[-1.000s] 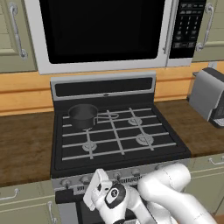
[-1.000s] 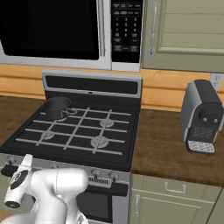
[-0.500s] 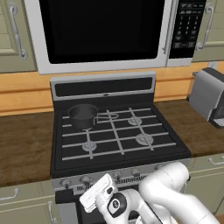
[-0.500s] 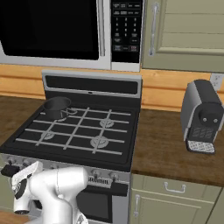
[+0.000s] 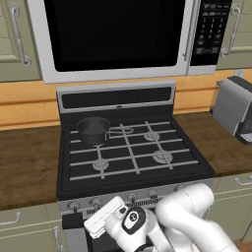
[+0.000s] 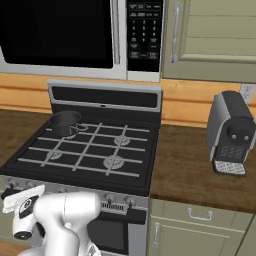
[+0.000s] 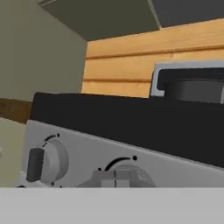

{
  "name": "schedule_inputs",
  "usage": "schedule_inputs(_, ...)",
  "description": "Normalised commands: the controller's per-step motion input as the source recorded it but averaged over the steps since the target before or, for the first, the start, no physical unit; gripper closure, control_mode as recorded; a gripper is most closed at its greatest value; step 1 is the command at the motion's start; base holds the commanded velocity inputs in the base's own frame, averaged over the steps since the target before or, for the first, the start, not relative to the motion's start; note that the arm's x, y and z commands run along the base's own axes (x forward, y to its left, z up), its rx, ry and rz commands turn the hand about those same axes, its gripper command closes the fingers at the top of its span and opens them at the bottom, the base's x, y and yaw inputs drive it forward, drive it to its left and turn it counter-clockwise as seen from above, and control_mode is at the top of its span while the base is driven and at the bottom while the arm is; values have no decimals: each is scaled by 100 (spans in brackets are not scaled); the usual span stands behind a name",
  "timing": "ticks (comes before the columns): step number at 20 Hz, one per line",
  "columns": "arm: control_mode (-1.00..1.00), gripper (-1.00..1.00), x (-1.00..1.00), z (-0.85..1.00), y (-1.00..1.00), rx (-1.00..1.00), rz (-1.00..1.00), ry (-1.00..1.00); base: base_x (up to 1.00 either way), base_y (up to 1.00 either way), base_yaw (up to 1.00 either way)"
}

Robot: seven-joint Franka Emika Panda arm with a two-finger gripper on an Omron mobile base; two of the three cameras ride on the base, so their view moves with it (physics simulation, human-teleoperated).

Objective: Turn off the rear left burner of the stove.

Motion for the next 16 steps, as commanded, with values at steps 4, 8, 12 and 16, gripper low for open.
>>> schedule_inputs(4,-100,100,0,8,-12,82,-53,-16,0,0,0)
schedule_inputs(8,-100,100,0,5,-27,70,-60,-11,0,0,0)
schedule_inputs(12,-100,100,0,0,-81,40,-67,1,0,0,0)
schedule_inputs(16,-100,100,0,-2,-72,20,-78,4,0,0,0)
